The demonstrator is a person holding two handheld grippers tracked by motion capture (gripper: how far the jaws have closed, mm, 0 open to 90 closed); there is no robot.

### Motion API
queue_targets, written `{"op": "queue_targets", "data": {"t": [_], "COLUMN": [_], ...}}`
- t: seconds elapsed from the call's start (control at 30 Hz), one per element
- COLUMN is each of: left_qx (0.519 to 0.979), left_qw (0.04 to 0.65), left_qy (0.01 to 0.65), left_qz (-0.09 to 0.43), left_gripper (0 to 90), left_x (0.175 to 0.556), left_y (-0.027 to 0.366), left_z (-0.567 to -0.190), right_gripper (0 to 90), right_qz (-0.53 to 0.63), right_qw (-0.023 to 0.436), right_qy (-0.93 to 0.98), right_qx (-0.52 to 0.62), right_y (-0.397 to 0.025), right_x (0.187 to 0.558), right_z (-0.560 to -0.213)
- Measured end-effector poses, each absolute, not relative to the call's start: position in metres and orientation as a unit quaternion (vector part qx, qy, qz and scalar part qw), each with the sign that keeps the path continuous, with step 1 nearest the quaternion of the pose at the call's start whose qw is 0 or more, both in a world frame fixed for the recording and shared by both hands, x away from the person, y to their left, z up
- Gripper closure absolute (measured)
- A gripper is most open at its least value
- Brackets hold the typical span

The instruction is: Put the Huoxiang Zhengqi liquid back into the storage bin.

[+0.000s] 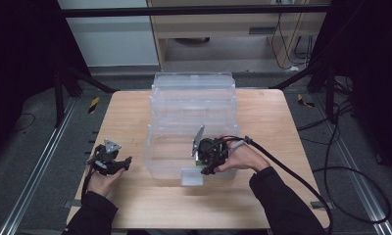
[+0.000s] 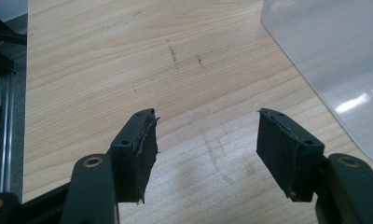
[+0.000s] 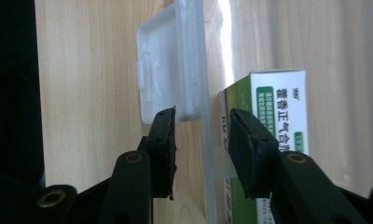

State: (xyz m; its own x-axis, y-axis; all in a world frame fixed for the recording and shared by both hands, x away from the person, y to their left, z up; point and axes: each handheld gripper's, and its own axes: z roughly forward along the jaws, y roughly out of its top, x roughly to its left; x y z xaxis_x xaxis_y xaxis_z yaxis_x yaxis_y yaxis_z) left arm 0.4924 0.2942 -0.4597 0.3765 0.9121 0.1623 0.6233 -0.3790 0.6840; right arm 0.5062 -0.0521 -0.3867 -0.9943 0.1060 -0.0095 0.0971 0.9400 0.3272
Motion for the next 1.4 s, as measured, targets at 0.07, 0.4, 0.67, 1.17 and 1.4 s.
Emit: {"op": "queue_targets", "data": {"t": [0.07,0.4,0.67,1.17,1.4], "left_qx": [0.786,0.786,0.783,0.785,0.789], "left_qw": [0.267,0.268,0.277,0.317,0.334], "left_qy": [0.489,0.488,0.487,0.449,0.425], "left_qz": [0.27,0.27,0.27,0.286,0.293], "left_gripper": [37.4,37.4,37.4,38.0,38.1], "left_x": [0.493,0.493,0.493,0.489,0.49], "left_y": [0.294,0.294,0.297,0.292,0.285], "left_z": [-0.46,-0.46,-0.456,-0.418,-0.392], "right_gripper": [63.3,64.4,64.7,65.8,66.9], "right_qz": [0.165,0.171,0.169,0.172,0.172], "right_qw": [0.01,-0.015,-0.03,-0.031,-0.022], "right_qy": [0.985,0.984,0.984,0.983,0.984], "right_qx": [0.053,0.052,0.055,0.052,0.044], "right_y": [-0.053,-0.051,-0.05,-0.05,-0.051], "right_x": [0.507,0.509,0.512,0.513,0.511], "right_z": [-0.39,-0.401,-0.405,-0.405,-0.403]}}
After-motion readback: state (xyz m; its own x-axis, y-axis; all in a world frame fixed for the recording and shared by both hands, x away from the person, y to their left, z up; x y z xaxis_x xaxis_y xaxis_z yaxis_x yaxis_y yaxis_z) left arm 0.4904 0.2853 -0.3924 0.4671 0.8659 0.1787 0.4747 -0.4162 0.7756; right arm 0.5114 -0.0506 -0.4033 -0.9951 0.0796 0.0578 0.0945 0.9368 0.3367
